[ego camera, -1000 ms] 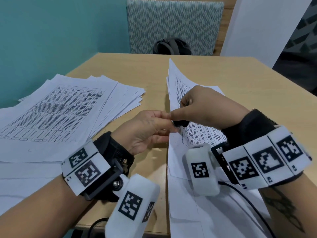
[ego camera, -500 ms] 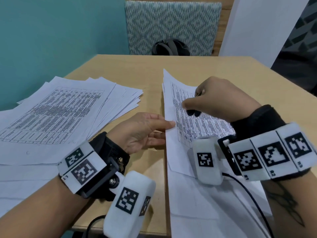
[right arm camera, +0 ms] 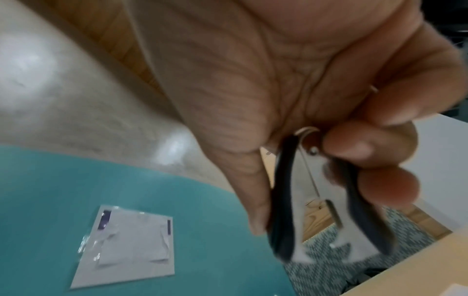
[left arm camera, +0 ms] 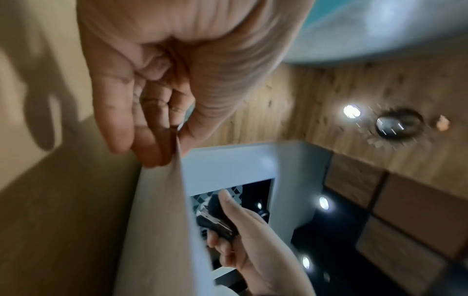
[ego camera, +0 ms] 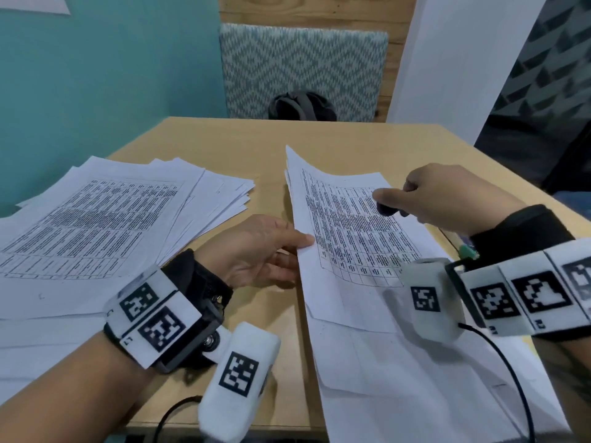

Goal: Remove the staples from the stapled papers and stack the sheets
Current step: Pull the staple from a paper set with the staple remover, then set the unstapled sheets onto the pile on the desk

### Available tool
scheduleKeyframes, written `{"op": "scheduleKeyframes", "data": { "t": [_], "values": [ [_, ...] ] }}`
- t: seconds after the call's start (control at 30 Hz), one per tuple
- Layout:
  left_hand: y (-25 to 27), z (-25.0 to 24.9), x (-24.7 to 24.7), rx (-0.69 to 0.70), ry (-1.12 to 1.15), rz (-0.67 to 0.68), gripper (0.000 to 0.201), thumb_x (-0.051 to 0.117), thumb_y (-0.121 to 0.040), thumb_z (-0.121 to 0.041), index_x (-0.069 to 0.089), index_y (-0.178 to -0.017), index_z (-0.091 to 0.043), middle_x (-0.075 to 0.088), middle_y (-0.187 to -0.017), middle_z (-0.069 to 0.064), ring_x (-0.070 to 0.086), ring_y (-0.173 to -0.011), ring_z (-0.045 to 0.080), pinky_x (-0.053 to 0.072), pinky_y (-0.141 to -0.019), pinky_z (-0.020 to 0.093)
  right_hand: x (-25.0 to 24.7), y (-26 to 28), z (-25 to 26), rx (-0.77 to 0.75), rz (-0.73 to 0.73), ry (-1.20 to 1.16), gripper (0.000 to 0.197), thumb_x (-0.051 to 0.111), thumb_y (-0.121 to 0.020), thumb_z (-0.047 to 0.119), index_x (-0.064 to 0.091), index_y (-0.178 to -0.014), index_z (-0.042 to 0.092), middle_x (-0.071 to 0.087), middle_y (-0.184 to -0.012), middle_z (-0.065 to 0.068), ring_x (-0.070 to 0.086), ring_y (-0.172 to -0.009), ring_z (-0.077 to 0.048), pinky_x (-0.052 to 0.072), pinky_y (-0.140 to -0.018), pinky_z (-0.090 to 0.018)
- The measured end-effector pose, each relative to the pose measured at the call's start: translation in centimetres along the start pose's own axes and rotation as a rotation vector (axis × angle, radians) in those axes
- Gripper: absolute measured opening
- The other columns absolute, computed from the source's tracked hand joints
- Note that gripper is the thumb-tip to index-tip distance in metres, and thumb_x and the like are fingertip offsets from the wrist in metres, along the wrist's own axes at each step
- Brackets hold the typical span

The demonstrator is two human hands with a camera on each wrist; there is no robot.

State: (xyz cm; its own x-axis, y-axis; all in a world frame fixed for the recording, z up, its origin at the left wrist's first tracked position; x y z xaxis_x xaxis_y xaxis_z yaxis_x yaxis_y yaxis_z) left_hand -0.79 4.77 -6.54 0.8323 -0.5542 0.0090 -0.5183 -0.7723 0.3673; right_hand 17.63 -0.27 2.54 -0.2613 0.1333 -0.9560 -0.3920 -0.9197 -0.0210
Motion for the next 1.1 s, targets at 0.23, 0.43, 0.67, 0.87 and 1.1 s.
{"op": "scheduleKeyframes", "data": {
  "t": [0.23, 0.43, 0.67, 0.87, 1.1],
  "values": [
    [1.1, -2.4, 0.7, 0.109, -0.249, -0.049, 0.015, 0.068, -0.077, 0.001, 0.057, -0.077, -0.008, 0.062, -0.074, 0.008, 0.06, -0.062, 0.015, 0.053, -0.052, 0.018, 0.5, 2.1, -2.8, 0.024, 0.023, -0.154, 0.067, 0.05, -0.083, 0.06, 0.065, -0.097, -0.004, 0.06, -0.075, -0.012, 0.048, -0.063, -0.023, 0.032, -0.059, -0.029],
    [3.1, -11.2, -0.5, 0.276, -0.438, -0.182, 0.024, 0.072, -0.071, -0.001, 0.06, -0.091, -0.004, 0.06, -0.076, 0.009, 0.058, -0.052, 0.009, 0.047, -0.044, 0.012, -0.6, 4.3, -4.2, 0.012, -0.018, -0.262, 0.049, 0.053, -0.083, 0.058, 0.066, -0.073, 0.012, 0.057, -0.067, -0.006, 0.047, -0.059, -0.02, 0.031, -0.055, -0.029],
    [7.4, -20.7, -1.5, 0.436, -0.712, -0.387, 0.013, 0.074, -0.068, -0.006, 0.063, -0.074, -0.011, 0.063, -0.074, 0.005, 0.057, -0.058, 0.011, 0.051, -0.046, 0.014, -0.2, 6.5, -4.9, -0.005, 0.009, -0.362, 0.038, 0.053, -0.084, 0.054, 0.067, -0.072, 0.021, 0.054, -0.067, -0.003, 0.044, -0.059, -0.018, 0.032, -0.056, -0.03],
    [9.0, -23.3, -4.8, 0.491, -0.758, -0.538, 0.008, 0.069, -0.075, -0.004, 0.064, -0.079, -0.009, 0.062, -0.043, -0.008, 0.056, -0.036, 0.001, 0.051, -0.044, 0.013, -0.6, 6.9, -4.8, -0.011, -0.011, -0.36, 0.048, 0.048, -0.087, 0.056, 0.068, -0.086, 0.012, 0.057, -0.072, -0.007, 0.048, -0.064, -0.02, 0.032, -0.056, -0.029],
    [11.1, -19.9, -13.7, 0.277, -0.66, -0.534, 0.014, 0.047, -0.091, -0.002, 0.056, -0.082, -0.007, 0.065, -0.046, -0.004, 0.057, -0.035, 0.003, 0.043, -0.035, 0.011, -0.2, 6.1, -4.0, -0.041, 0.019, -0.356, 0.052, 0.046, -0.087, 0.056, 0.068, -0.089, 0.009, 0.06, -0.076, -0.006, 0.048, -0.062, -0.016, 0.036, -0.058, -0.028]
  ]
}}
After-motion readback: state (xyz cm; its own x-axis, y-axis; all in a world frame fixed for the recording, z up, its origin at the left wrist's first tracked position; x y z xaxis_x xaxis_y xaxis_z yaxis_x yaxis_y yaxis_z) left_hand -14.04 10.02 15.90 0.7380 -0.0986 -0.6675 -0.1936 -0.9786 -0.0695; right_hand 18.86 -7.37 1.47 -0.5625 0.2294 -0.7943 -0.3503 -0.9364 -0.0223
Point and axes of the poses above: each hand's wrist, its own y-axis away from the middle knuckle, its own x-axis out of the palm, z = x × y, the point moved 8 cm from there along -y, towards the middle knuckle
